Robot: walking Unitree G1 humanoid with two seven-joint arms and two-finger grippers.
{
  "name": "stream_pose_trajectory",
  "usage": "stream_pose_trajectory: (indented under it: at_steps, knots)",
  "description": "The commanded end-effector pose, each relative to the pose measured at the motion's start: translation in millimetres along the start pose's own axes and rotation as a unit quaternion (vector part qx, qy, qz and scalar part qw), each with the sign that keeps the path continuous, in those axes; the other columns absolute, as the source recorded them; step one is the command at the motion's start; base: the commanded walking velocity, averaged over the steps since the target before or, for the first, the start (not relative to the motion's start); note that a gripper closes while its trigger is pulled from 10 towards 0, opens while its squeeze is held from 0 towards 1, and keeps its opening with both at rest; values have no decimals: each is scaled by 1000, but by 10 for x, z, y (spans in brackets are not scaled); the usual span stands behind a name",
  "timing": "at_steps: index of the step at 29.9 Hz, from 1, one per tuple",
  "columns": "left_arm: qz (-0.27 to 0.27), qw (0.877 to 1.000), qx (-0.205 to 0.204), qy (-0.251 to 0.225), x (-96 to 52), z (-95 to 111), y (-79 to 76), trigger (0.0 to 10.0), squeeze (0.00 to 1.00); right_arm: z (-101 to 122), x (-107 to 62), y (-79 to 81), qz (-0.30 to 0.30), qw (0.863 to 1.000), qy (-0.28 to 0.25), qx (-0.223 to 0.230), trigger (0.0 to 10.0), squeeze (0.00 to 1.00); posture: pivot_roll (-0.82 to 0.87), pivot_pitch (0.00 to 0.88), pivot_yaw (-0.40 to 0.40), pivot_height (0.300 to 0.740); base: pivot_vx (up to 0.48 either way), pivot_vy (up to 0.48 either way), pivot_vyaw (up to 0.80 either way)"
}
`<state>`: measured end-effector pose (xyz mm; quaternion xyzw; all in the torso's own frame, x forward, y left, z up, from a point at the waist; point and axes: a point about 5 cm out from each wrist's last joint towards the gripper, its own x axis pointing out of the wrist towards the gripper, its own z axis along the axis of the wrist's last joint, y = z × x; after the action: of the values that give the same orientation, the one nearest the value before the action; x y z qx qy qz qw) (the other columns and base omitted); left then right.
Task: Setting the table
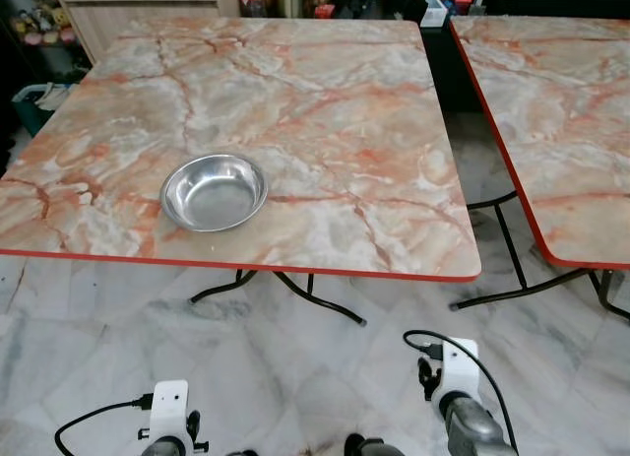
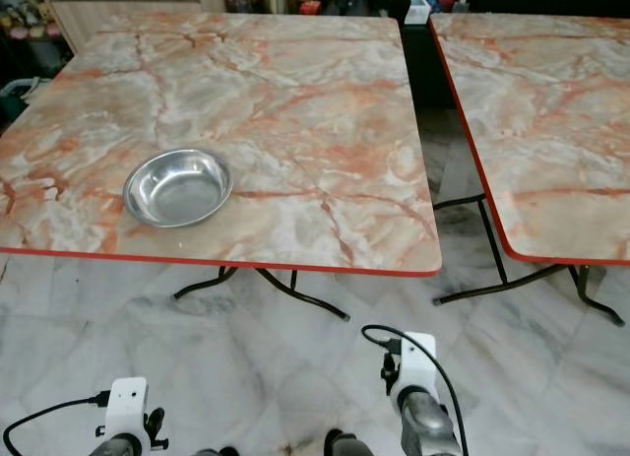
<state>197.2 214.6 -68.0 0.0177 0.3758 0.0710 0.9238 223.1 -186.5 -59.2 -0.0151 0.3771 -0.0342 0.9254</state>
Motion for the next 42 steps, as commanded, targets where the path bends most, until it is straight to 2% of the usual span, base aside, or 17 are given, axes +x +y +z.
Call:
stream_pose_trajectory:
  at_steps: [1,3,5,11,16,24,29,42]
  knots:
    - [8,1000,14,25,-29,-115,24,10000,0,-207,-46,15,11,998,37,-59,10000,0,-34,144,5,740,0,0,0]
    - [10,999,14,27,-31,-124,25,10000,0,-249,-57,39,22,996,42,-81,10000,0,-34,140,3,740,0,0,0]
    - [11,999,16,29,-32,-129,25,10000,0,-266,-61,46,26,995,44,-84,10000,0,-34,140,3,740,0,0,0]
    - [7,999,21,31,-33,-140,-14,10000,0,-499,-154,25,33,996,55,-61,10000,0,-42,121,-1,740,0,0,0]
    - [6,999,23,31,-28,-130,-24,10000,0,-519,-157,11,34,994,65,-83,10000,0,-42,123,-3,740,0,-53,0]
    - [4,999,24,29,-26,-124,-53,10000,0,-508,-149,12,22,995,66,-74,10000,0,-36,152,-5,740,0,-297,0]
    - [3,999,24,29,-29,-130,-57,10000,0,-526,-152,11,27,994,76,-71,10000,0,-40,163,-5,740,0,-409,-693]
    - [9,999,19,35,-43,-170,-35,10000,0,-509,-151,5,30,995,65,-63,10000,0,-46,178,-12,740,0,-426,0]
